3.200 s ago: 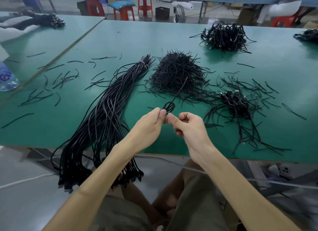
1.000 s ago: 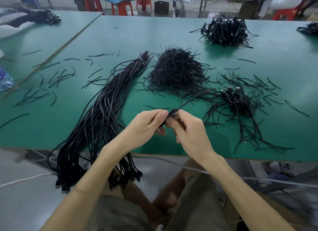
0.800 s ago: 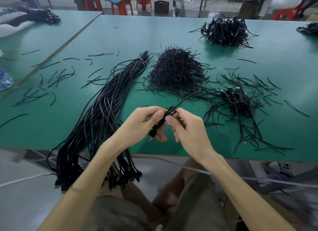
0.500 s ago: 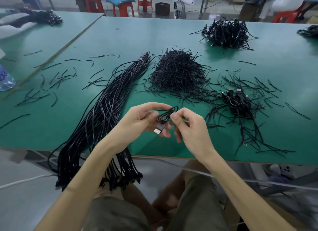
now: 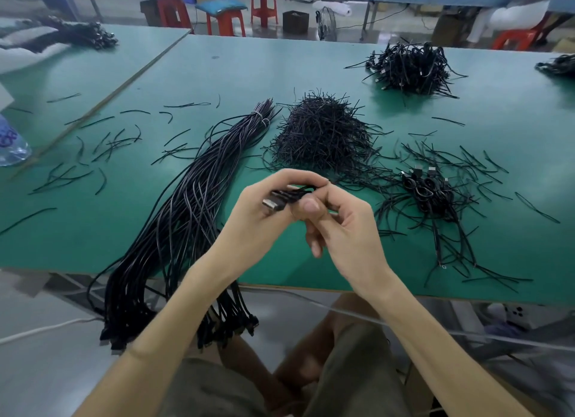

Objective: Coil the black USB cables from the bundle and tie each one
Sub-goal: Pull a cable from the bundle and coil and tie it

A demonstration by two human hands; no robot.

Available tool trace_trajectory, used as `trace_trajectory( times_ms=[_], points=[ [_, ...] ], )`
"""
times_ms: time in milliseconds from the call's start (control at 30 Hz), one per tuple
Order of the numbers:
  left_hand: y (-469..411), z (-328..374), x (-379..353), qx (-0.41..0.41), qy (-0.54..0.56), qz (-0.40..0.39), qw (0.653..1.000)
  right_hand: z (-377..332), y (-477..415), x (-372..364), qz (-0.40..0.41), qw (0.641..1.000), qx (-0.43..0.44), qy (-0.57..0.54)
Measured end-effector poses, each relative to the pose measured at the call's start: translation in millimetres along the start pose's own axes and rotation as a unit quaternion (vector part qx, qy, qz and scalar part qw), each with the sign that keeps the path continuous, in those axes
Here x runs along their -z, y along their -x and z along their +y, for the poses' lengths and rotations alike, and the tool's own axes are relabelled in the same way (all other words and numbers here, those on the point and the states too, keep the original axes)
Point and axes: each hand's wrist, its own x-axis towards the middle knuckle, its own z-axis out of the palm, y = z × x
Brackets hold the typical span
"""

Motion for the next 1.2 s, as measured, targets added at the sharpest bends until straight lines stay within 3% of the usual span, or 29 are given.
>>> trace_trajectory(
  times_ms=[133,433,600,700,767,867,933,1100,1200],
  points=[
    [-2,3,2,-0.012,-0.074,0.04,0.996,-12,-2,1,-0.011,1.0,0.015,-0.003],
    [-7,21,1,0.021,-0.114,0.063,0.991,-30,-1,3,-0.017,0.997,0.031,0.072],
    [-8,26,11,0.168,0.001,-0.014,0.986,-33,2,6,-0.022,0.973,0.115,0.2],
    [-5,30,16,0.212,0.036,-0.076,0.974,-31,5,6,0.018,0.922,0.217,0.319],
    [-3,30,21,0.221,0.06,-0.123,0.966,-30,5,7,0.03,0.925,0.212,0.313],
    [2,29,28,0.191,0.121,-0.193,0.955,-27,4,13,0.039,0.96,0.136,0.241],
    [6,30,32,0.165,0.132,-0.192,0.958,-25,3,18,0.042,0.975,0.094,0.195],
    [5,24,20,0.082,-0.044,-0.14,0.986,-21,2,17,0.043,0.984,0.073,0.16],
    [2,24,14,0.055,-0.064,-0.089,0.992,-17,1,18,0.047,0.983,0.073,0.161]
  ],
)
